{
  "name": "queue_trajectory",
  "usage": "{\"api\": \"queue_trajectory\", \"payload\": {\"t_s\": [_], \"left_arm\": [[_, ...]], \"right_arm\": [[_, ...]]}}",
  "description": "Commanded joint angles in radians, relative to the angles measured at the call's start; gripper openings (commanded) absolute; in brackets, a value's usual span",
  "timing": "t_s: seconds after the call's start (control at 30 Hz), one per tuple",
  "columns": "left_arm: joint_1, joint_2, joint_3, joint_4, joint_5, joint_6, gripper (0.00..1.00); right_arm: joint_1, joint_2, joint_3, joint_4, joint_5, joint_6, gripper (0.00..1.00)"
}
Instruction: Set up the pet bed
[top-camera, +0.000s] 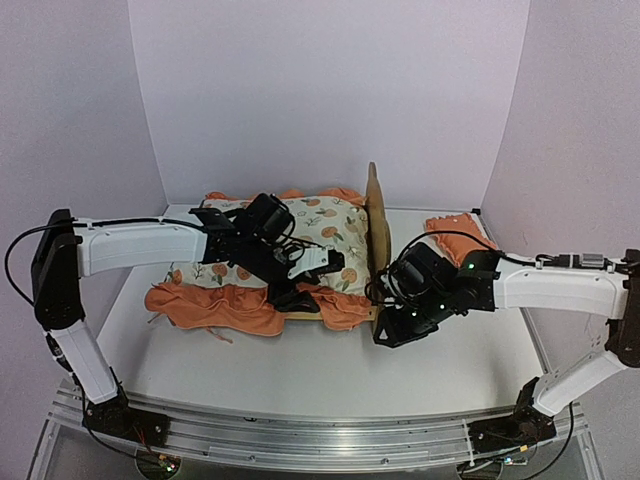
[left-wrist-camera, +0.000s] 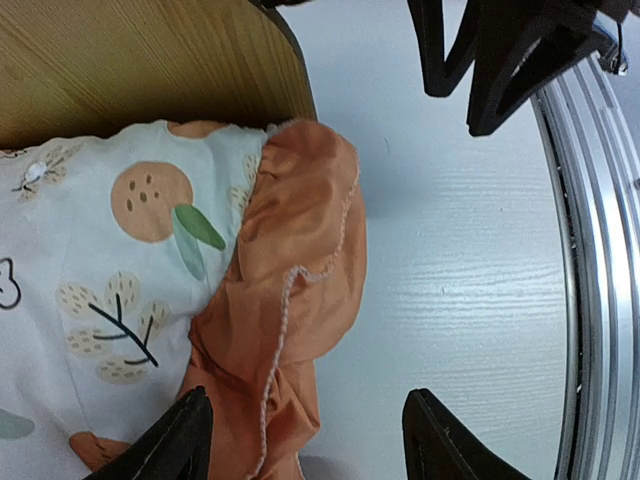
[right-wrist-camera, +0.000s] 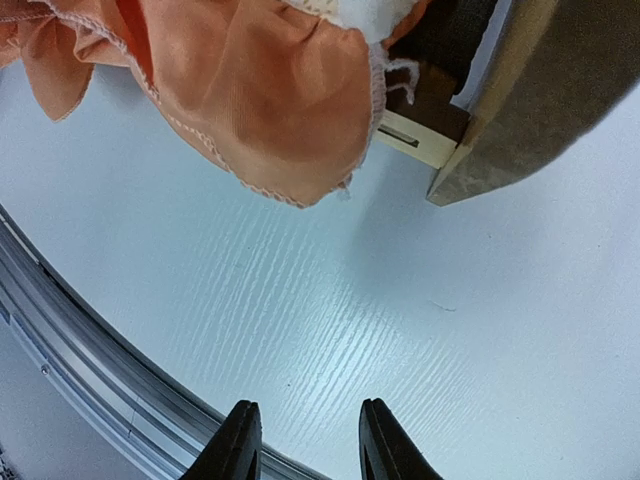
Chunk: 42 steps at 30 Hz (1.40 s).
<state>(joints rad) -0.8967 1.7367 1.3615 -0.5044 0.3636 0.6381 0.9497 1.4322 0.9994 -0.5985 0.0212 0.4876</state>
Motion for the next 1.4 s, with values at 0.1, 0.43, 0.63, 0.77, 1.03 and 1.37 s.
{"api": "queue_trajectory", "payload": {"t_s": [0.1,0.43,0.63,0.77,1.03,1.37], "left_arm": [[0.003,0.039,-0.017,-0.007,-0.151,0.066,0.68],[0.0,0.132,-0.01,0.062,-0.158,0.103,0.64],[-0.001,0.182,0.002,0.09,-0.169,0.122,0.51],[-0.001,0.19,0.004,0.095,-0.159,0.112,0.42],[-0.001,0.207,0.035,0.039,-0.131,0.077,0.14],[-0.001,0.238,0.355,-0.302,-0.034,-0.061,0.0]], "right_arm": [[0.002,0.013,-0.016,0.107,-0.072,0.025,0.36],[0.006,0.021,-0.053,0.17,-0.083,0.026,0.36],[0.005,0.034,-0.056,0.184,-0.1,0.016,0.37],[0.005,0.034,-0.063,0.195,-0.103,0.017,0.37],[0.005,0.029,-0.096,0.235,-0.1,0.013,0.37],[0.008,-0.048,-0.168,0.347,-0.078,-0.03,0.36]]}}
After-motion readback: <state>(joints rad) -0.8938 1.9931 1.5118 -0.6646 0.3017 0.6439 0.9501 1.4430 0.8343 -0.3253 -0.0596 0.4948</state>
